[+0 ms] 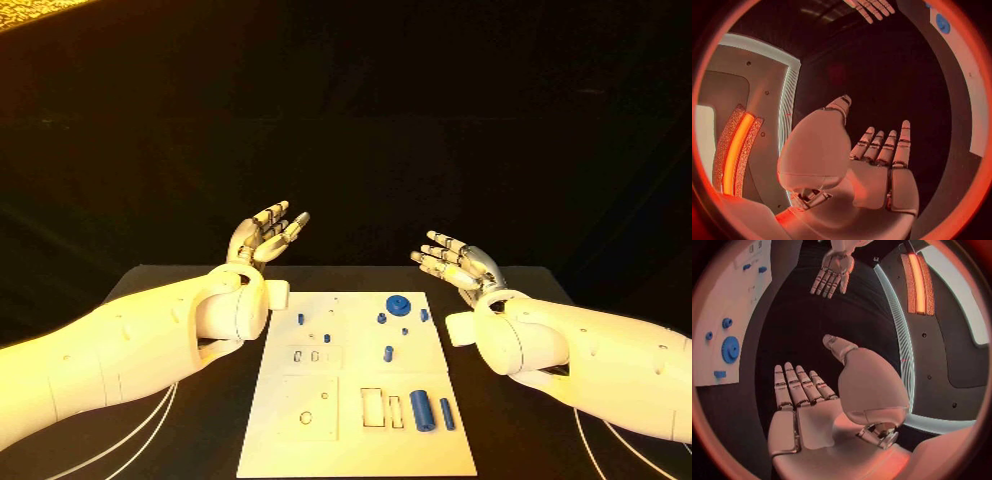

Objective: Assemble the parts on the task board

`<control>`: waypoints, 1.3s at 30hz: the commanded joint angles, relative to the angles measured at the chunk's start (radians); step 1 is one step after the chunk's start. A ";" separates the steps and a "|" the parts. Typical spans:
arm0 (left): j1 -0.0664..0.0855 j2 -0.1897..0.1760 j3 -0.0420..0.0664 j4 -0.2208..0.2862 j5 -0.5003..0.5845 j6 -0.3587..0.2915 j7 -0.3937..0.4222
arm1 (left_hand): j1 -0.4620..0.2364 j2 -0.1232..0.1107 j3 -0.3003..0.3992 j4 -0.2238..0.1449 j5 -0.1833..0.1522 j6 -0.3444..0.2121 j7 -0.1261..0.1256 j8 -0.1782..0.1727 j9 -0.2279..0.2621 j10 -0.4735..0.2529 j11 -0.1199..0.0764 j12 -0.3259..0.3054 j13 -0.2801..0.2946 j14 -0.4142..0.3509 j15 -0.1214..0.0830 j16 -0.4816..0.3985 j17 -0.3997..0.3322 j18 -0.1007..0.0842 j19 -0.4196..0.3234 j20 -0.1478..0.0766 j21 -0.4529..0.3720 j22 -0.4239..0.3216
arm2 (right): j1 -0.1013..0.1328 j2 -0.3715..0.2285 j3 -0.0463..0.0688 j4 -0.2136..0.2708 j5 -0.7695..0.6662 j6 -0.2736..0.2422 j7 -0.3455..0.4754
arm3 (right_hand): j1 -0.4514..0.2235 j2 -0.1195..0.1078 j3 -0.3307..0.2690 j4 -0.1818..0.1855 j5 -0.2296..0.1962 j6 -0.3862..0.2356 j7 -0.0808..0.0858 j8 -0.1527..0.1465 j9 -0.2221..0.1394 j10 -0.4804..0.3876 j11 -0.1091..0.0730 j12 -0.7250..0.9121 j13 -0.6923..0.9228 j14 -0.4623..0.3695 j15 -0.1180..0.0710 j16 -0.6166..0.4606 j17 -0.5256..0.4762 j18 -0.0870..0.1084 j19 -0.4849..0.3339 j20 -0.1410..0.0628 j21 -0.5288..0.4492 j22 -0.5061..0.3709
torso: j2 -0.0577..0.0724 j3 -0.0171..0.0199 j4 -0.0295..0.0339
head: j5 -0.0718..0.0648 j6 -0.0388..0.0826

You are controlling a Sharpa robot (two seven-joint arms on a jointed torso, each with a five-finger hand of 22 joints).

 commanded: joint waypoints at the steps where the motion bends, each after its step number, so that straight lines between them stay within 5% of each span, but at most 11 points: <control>1: 0.003 0.004 0.001 -0.006 -0.031 0.086 0.009 | 0.058 0.000 -0.001 0.015 0.014 0.027 0.047 0.006 0.004 0.025 0.002 0.009 0.004 0.025 0.009 0.007 0.003 0.014 0.026 0.009 0.009 0.004 | 0.011 0.002 -0.010 -0.016 -0.089 0.181 -0.074 | 0.060 -0.003 0.028 -0.004 0.013 0.046 0.152 0.011 0.008 0.057 0.006 0.009 0.005 0.061 0.002 0.013 0.008 0.024 0.034 0.009 0.015 0.007 | 0.000 -0.0005 -0.0006 | 0.000 0.000; 5: 0.003 0.004 0.001 -0.006 -0.031 0.086 0.009 | 0.066 0.014 -0.014 0.014 0.013 0.055 0.054 0.012 0.008 0.061 0.011 0.013 0.007 0.062 0.009 0.013 0.008 0.017 0.035 0.009 0.013 0.006 | 0.020 0.003 -0.019 -0.027 -0.106 0.218 -0.090 | 0.079 -0.009 0.042 -0.018 0.000 0.129 0.150 0.031 0.024 0.165 -0.003 0.019 0.012 0.191 -0.010 0.038 0.025 0.038 0.078 0.008 0.037 0.016 | 0.000 -0.0005 -0.0006 | 0.000 0.000; 7: 0.003 0.004 0.001 -0.006 -0.031 0.086 0.009 | 0.074 0.031 -0.018 0.012 0.013 0.152 0.074 0.037 0.024 0.162 0.036 0.024 0.014 0.206 -0.006 0.045 0.028 0.037 0.163 0.008 0.045 0.022 | 0.021 0.003 -0.020 -0.028 -0.108 0.223 -0.092 | 0.097 -0.024 0.044 -0.036 -0.008 0.190 0.149 0.046 0.035 0.259 -0.010 0.029 0.017 0.296 -0.024 0.061 0.039 0.056 0.233 0.007 0.091 0.043 | 0.000 -0.0005 -0.0006 | 0.000 0.000; 8: 0.001 -0.031 0.001 0.012 -0.023 0.165 0.034 | 0.077 0.034 -0.019 0.012 0.014 0.164 0.072 0.039 0.025 0.178 0.032 0.023 0.014 0.232 -0.007 0.050 0.031 0.041 0.182 0.009 0.051 0.024 | 0.036 -0.008 -0.018 -0.049 -0.461 0.139 -0.036 | 0.097 -0.037 0.035 -0.040 -0.008 0.243 0.146 0.059 0.045 0.346 -0.016 0.040 0.022 0.355 -0.036 0.075 0.047 0.068 0.334 0.007 0.131 0.060 | 0.019 0.0090 -0.0048 | 0.011 -0.002; 13: 0.002 -0.049 0.001 0.031 -0.024 0.173 0.046 | 0.090 0.039 -0.014 0.011 0.014 0.260 0.071 0.058 0.036 0.342 0.052 0.033 0.023 0.446 -0.025 0.092 0.062 0.063 0.244 0.009 0.080 0.029 | 0.050 -0.013 -0.016 -0.053 -0.581 0.105 -0.031 | 0.115 -0.053 0.022 -0.051 -0.011 0.415 0.127 0.103 0.076 0.488 -0.040 0.044 0.024 0.432 -0.061 0.091 0.055 0.091 0.404 0.003 0.168 0.066 | 0.033 0.0134 -0.0009 | 0.004 0.002; 16: 0.002 -0.066 0.001 0.051 -0.025 0.175 0.049 | 0.097 0.039 -0.007 0.011 0.015 0.324 0.068 0.069 0.043 0.537 0.063 0.056 0.034 0.509 -0.035 0.108 0.080 0.077 0.286 0.008 0.102 0.033 | 0.063 -0.016 -0.015 -0.058 -0.642 0.094 -0.039 | 0.119 -0.057 0.023 -0.054 -0.012 0.501 0.117 0.123 0.089 0.537 -0.053 0.042 0.024 0.486 -0.077 0.106 0.062 0.098 0.443 -0.006 0.188 0.069 | 0.042 0.0157 0.0017 | 0.004 0.002; 19: 0.003 -0.084 0.001 0.075 -0.027 0.183 0.050 | 0.099 0.035 0.002 0.012 0.015 0.388 0.080 0.077 0.048 0.605 0.045 0.060 0.036 0.582 -0.057 0.133 0.113 0.087 0.337 0.000 0.133 0.042 | 0.075 -0.016 -0.014 -0.065 -0.700 0.103 -0.055 | 0.119 -0.062 0.031 -0.056 -0.013 0.541 0.105 0.136 0.093 0.593 -0.069 0.043 0.024 0.543 -0.096 0.123 0.069 0.099 0.485 -0.023 0.213 0.076 | 0.055 0.0177 0.0044 | 0.002 0.005; 20: 0.003 -0.090 0.001 0.085 -0.028 0.186 0.050 | 0.099 0.034 0.007 0.012 0.014 0.446 0.089 0.095 0.058 0.642 0.035 0.069 0.039 0.611 -0.067 0.144 0.130 0.089 0.362 -0.007 0.151 0.049 | 0.080 -0.015 -0.014 -0.069 -0.726 0.110 -0.064 | 0.119 -0.065 0.033 -0.056 -0.012 0.543 0.104 0.135 0.092 0.599 -0.070 0.038 0.023 0.553 -0.100 0.125 0.070 0.099 0.493 -0.027 0.218 0.077 | 0.058 0.0177 0.0054 | 0.002 0.006; 28: 0.003 -0.137 0.002 0.167 -0.034 0.212 0.033 | 0.139 -0.001 0.041 -0.009 0.013 0.477 0.077 0.104 0.057 0.693 0.020 0.053 0.036 0.666 -0.088 0.162 0.196 0.087 0.409 -0.033 0.198 0.070 | 0.115 -0.004 -0.014 -0.093 -1.016 0.196 -0.198 | 0.115 -0.085 0.016 -0.054 -0.018 0.566 0.087 0.130 0.087 0.647 -0.089 0.027 0.023 0.643 -0.127 0.147 0.085 0.097 0.561 -0.059 0.273 0.099 | 0.091 0.0142 0.0202 | -0.008 0.027; 33: 0.004 -0.168 0.002 0.216 -0.041 0.217 0.029 | 0.163 -0.018 0.058 -0.023 0.012 0.480 0.075 0.103 0.055 0.702 0.017 0.043 0.034 0.681 -0.094 0.166 0.224 0.087 0.431 -0.044 0.228 0.085 | 0.127 0.010 -0.014 -0.103 -1.199 0.233 -0.292 | 0.133 -0.099 -0.010 -0.051 -0.008 0.627 0.054 0.169 0.100 0.745 -0.130 0.030 0.027 0.779 -0.179 0.207 0.143 0.096 0.653 -0.115 0.412 0.178 | 0.107 0.0114 0.0269 | -0.017 0.032; 39: 0.004 -0.208 0.002 0.283 -0.058 0.222 0.028 | 0.172 -0.024 0.066 -0.031 0.013 0.480 0.073 0.101 0.054 0.702 0.017 0.039 0.034 0.677 -0.095 0.163 0.236 0.085 0.439 -0.050 0.245 0.095 | 0.140 0.015 -0.014 -0.093 -1.334 0.262 -0.365 | 0.124 -0.129 -0.025 -0.031 0.005 0.644 0.028 0.177 0.111 0.806 -0.161 0.025 0.031 0.947 -0.231 0.373 0.295 0.096 0.706 -0.163 0.617 0.318 | 0.128 0.0072 0.0315 | -0.022 0.021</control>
